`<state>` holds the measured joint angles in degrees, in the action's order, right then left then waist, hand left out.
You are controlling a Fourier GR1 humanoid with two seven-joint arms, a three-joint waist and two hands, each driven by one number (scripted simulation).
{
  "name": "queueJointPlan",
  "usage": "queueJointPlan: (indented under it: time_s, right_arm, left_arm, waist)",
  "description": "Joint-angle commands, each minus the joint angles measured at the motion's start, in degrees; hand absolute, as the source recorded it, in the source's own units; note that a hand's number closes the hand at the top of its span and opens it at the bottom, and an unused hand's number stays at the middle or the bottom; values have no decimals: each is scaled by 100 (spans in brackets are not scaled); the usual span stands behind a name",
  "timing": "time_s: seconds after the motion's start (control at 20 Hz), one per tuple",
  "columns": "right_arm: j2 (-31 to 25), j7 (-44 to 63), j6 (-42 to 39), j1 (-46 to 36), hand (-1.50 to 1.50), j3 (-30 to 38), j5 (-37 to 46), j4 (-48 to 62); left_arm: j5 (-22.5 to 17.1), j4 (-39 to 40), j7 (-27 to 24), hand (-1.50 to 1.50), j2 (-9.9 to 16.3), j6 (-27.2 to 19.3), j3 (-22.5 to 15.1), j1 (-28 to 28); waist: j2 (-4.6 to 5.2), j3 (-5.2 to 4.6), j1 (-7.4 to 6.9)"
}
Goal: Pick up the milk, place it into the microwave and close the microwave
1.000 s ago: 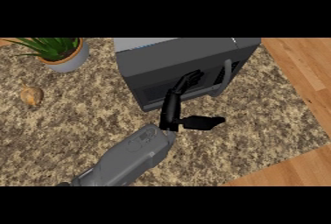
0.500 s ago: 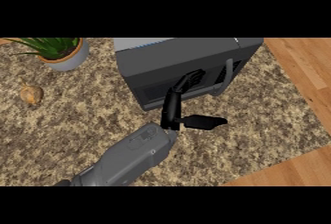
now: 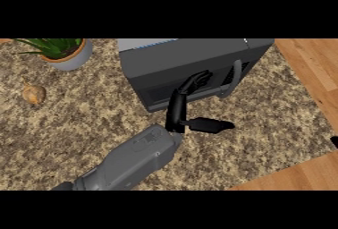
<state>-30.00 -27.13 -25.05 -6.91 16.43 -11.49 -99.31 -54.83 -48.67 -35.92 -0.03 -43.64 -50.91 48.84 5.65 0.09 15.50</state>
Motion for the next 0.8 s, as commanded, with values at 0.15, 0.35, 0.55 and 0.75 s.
queueJointPlan:
  time_s: [0.15, 0.35, 0.55, 0.75]
  right_arm:
    - [205, 256, -407, -135, -150, -154, -787, 496]
    - [104, 372, -548, -267, -150, -82, -1050, 660]
    - [-4, 409, -744, -352, -150, -22, -1265, 888]
    - [-88, 482, -851, -438, -150, 58, -1466, 1108]
  left_arm:
    - [-290, 409, -88, -150, 3, -80, 329, 369]
    - [-389, 501, -171, -150, 3, -26, 280, 325]
    - [-488, 540, -271, -150, 3, -67, 310, 338]
    - [-558, 568, -394, -150, 3, -79, 299, 361]
  waist:
    - [65, -13, 19]
    - [56, -19, 71]
    - [51, -10, 93]
    - [35, -7, 134]
